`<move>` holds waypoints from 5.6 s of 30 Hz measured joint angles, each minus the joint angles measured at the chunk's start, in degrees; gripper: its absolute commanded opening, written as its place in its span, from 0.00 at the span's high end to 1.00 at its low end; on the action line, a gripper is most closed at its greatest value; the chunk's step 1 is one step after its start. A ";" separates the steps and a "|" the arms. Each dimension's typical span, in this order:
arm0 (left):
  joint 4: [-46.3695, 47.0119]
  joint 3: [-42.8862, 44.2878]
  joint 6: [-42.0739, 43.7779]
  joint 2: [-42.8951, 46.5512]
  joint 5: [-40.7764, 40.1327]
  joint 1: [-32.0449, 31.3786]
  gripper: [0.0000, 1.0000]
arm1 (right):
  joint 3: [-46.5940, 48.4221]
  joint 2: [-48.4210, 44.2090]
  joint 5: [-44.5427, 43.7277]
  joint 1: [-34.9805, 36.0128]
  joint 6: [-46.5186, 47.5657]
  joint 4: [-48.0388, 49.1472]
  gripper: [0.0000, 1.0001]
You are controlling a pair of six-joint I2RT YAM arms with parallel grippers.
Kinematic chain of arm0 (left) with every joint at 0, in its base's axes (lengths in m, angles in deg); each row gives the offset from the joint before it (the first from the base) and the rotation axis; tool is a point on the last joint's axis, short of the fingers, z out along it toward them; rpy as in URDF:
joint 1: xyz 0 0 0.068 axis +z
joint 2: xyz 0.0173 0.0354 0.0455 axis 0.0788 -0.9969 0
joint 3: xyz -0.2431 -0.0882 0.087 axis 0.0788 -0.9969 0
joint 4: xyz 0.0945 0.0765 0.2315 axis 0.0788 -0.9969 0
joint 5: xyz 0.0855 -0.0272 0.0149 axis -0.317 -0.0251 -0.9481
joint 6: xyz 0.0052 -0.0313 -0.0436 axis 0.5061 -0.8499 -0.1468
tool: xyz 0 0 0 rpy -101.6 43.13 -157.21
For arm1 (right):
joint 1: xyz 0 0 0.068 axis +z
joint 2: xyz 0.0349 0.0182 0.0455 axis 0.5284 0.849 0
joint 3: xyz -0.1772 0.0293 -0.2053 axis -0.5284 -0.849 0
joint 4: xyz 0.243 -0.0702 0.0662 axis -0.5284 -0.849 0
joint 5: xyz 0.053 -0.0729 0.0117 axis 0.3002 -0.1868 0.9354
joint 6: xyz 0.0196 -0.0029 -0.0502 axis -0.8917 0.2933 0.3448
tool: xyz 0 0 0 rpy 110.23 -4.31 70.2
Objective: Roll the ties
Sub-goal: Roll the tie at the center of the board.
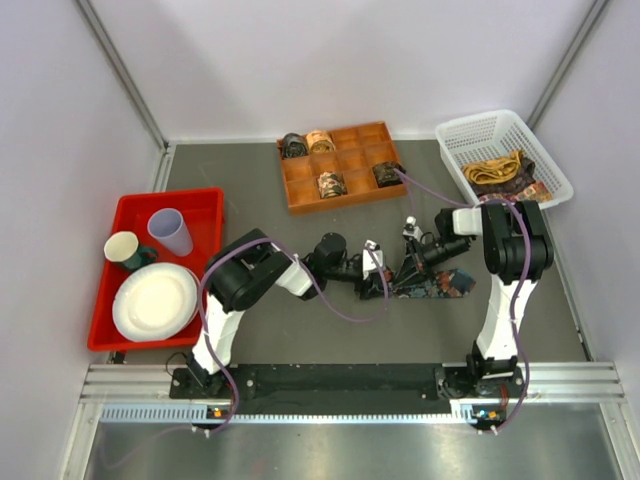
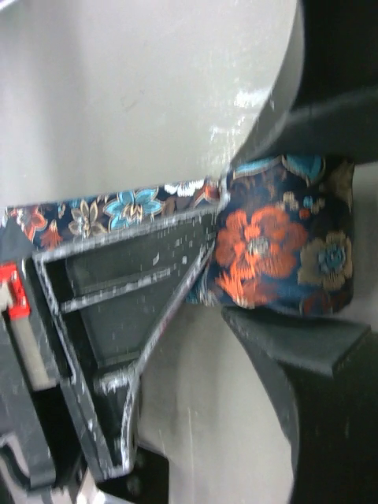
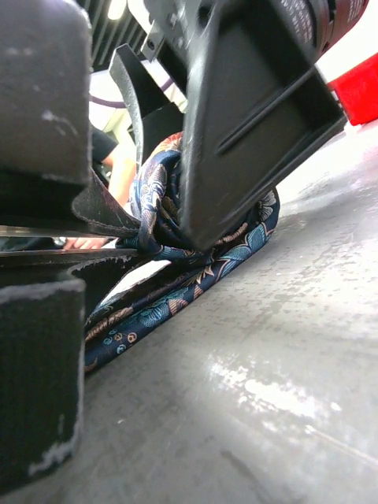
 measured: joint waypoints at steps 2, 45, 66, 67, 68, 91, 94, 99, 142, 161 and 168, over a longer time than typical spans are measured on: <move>-0.31 -0.04 0.13 0.00 0.70 -0.11 0.56 | 0.26 0.17 0.04 -0.04 0.09 -0.17 1.00; -42.49 12.04 10.58 6.80 -15.45 -5.51 0.34 | 0.90 -5.42 -2.67 1.88 -2.97 0.02 1.00; -6.73 4.04 -3.56 -1.38 0.33 -0.81 0.61 | 0.94 -2.86 -4.98 -2.80 -0.85 -2.64 1.00; -6.38 4.04 -3.30 -1.49 0.42 -0.79 0.64 | 0.94 -2.86 -5.11 -2.80 -0.83 -2.80 1.00; -6.60 4.04 -3.08 -1.49 0.37 -0.76 0.67 | 0.98 -2.86 -5.16 -2.80 -0.74 -2.89 1.00; -37.13 5.01 6.82 9.46 -8.85 -1.68 0.96 | 2.43 -5.92 -15.98 0.09 6.27 -6.67 0.97; -37.99 5.84 5.46 9.25 -9.77 -1.57 0.97 | 2.49 -5.92 -18.01 1.73 6.25 -6.71 0.97; -37.55 5.40 4.17 9.53 -10.75 -1.55 0.98 | 3.56 -6.08 -19.32 2.27 6.93 -8.33 0.96; -48.24 10.40 14.47 9.29 2.64 3.63 0.78 | 14.80 1.29 -33.64 5.53 10.49 -20.15 1.00; -54.60 9.97 19.37 12.02 -14.12 -3.28 0.84 | 14.93 -0.46 -26.56 2.14 11.54 -19.56 0.57; -62.05 15.08 19.47 10.38 -17.68 -4.79 0.82 | 8.72 -12.37 -9.70 -0.90 9.29 -15.52 0.50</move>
